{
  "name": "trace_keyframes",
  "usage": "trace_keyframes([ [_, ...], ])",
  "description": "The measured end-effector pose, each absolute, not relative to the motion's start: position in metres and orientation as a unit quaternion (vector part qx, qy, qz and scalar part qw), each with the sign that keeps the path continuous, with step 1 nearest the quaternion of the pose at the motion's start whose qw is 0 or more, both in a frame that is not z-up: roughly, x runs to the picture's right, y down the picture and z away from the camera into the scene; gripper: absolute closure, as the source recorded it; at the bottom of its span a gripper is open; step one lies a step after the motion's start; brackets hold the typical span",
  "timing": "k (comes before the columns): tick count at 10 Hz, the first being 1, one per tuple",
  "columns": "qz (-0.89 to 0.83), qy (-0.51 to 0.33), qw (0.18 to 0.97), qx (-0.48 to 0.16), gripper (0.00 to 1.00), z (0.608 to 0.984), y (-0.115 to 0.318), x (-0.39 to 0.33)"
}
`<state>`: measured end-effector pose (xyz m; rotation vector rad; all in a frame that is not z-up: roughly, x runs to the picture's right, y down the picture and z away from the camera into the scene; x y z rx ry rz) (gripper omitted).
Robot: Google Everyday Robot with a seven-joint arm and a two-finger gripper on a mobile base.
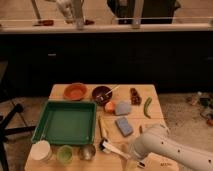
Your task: Place brush in red bowl
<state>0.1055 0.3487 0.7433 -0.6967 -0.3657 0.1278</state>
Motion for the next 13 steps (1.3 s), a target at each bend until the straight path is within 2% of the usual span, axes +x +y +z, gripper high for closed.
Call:
trace_keyframes([
  [5, 0.054, -0.176, 0.917, -0.354, 0.22, 0.7493, 0.3557, 0.1054],
  [8, 0.051, -0.174, 0.917, -0.356, 0.51, 0.7512, 0.3565, 0.1061],
  [10, 0.051, -0.175, 0.916, -0.358, 0.73, 0.7498, 0.3551, 0.1044],
  [13, 0.048, -0.173, 0.916, -0.359, 0.98, 0.7475, 0.3536, 0.1065],
])
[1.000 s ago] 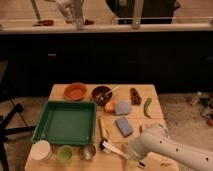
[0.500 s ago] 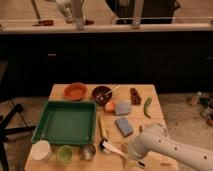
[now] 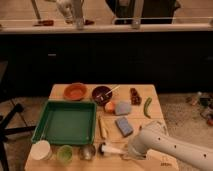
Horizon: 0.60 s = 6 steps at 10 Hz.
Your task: Place brush in red bowl
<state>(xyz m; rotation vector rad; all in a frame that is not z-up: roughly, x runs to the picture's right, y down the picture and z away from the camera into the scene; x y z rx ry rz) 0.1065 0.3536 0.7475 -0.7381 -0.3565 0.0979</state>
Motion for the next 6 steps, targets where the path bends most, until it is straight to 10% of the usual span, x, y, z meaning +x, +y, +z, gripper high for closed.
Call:
trace_keyframes([
  [6, 0.058, -0.175, 0.917, -0.354, 1.0, 0.742, 0.344, 0.108],
])
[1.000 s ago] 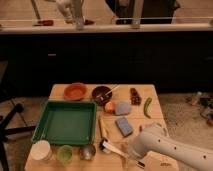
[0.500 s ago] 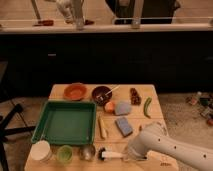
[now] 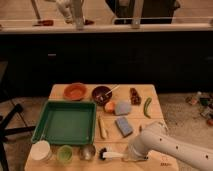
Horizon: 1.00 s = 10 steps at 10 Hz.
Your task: Place brush in red bowl
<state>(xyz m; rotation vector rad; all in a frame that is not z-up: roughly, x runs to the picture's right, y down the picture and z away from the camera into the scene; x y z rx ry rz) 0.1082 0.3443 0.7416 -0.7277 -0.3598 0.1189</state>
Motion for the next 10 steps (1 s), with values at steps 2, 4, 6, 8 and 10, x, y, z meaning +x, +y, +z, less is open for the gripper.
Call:
trace_keyframes([
  [2, 0.063, -0.184, 0.921, -0.338, 1.0, 0.737, 0.322, 0.107],
  [4, 0.059, -0.188, 0.926, -0.323, 1.0, 0.734, 0.295, 0.1],
  [6, 0.051, -0.19, 0.931, -0.309, 1.0, 0.73, 0.272, 0.087],
  [8, 0.03, -0.195, 0.937, -0.29, 1.0, 0.721, 0.25, 0.062],
  [10, 0.017, -0.197, 0.941, -0.277, 1.0, 0.717, 0.235, 0.047],
])
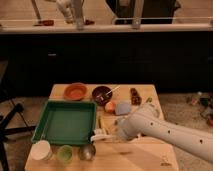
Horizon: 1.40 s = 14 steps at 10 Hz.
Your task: Place brush in red bowl
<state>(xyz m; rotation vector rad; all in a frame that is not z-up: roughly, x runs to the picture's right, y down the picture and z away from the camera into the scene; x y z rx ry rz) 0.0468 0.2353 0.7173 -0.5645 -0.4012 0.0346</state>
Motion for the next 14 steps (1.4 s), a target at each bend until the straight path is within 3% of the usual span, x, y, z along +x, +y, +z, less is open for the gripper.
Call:
trace_keyframes([
  [4, 0.04, -0.207, 0.941, -0.265, 1.0, 0.726, 0.205, 0.023],
  [14, 0.035, -0.221, 0.941, -0.253, 1.0, 0.732, 0.193, 0.009],
])
